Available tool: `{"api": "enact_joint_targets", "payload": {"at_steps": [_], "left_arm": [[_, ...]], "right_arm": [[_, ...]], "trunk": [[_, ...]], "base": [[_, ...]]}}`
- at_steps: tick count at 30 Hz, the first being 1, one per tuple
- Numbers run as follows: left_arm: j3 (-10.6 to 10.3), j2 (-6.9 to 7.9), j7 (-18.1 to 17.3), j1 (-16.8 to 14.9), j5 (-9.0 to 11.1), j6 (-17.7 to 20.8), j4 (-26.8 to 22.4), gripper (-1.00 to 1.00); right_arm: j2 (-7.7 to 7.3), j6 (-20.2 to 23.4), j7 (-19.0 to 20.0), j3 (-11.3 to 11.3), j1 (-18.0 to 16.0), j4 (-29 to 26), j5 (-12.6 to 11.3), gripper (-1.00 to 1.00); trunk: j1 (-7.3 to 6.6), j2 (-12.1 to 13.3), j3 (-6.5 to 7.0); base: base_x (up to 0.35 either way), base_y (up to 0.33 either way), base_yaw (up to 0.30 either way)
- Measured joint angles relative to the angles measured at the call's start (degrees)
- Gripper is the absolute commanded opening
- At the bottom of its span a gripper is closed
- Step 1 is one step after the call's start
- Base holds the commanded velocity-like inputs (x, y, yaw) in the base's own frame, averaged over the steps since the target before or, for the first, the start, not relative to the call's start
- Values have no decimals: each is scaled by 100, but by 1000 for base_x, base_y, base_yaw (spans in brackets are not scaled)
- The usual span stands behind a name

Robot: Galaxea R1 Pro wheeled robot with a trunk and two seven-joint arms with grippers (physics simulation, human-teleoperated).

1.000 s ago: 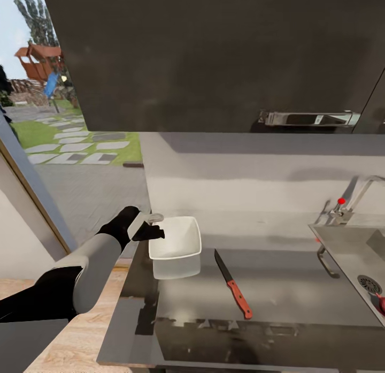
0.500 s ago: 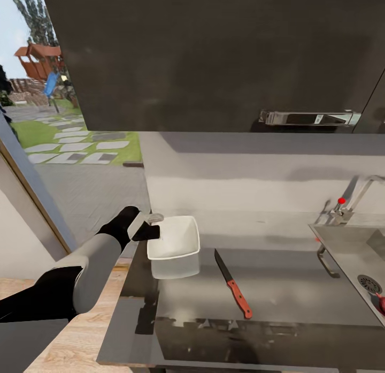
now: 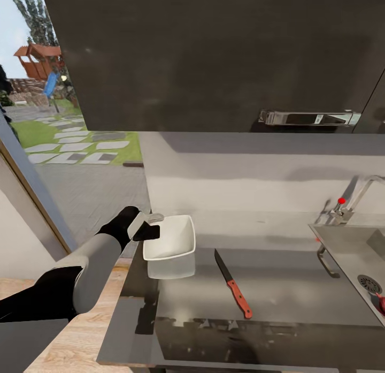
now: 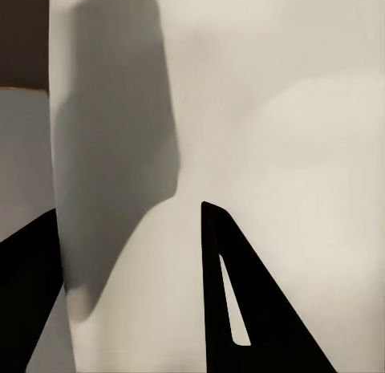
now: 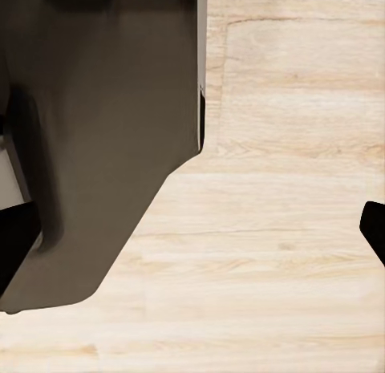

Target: In the kitchen, take the Vidalia onion out of the sink, dice it on the chopping board with the paring knife, put the diced onion into the bowl on the countertop, then place both the paring knife and the chopping board into the sink.

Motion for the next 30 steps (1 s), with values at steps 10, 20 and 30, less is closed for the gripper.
{"api": "enact_joint_targets", "payload": {"at_steps": [10,20,30], "left_arm": [[-19,10,-9,2,-68,6,-6,-100],[-22,10,-10,1,-70,6,-17,-100],[-23,5,-13,3,-71,6,-50,-100]], "right_arm": [[0,-5,1,0,0,-1,2,100],[0,-6,1,0,0,-1,2,100],[0,-6,1,0,0,0,3,100]], "trunk": [[0,0,57],[0,0,150],[0,1,242]], "base": [[0,0,0],[0,0,0],[0,0,0]]}}
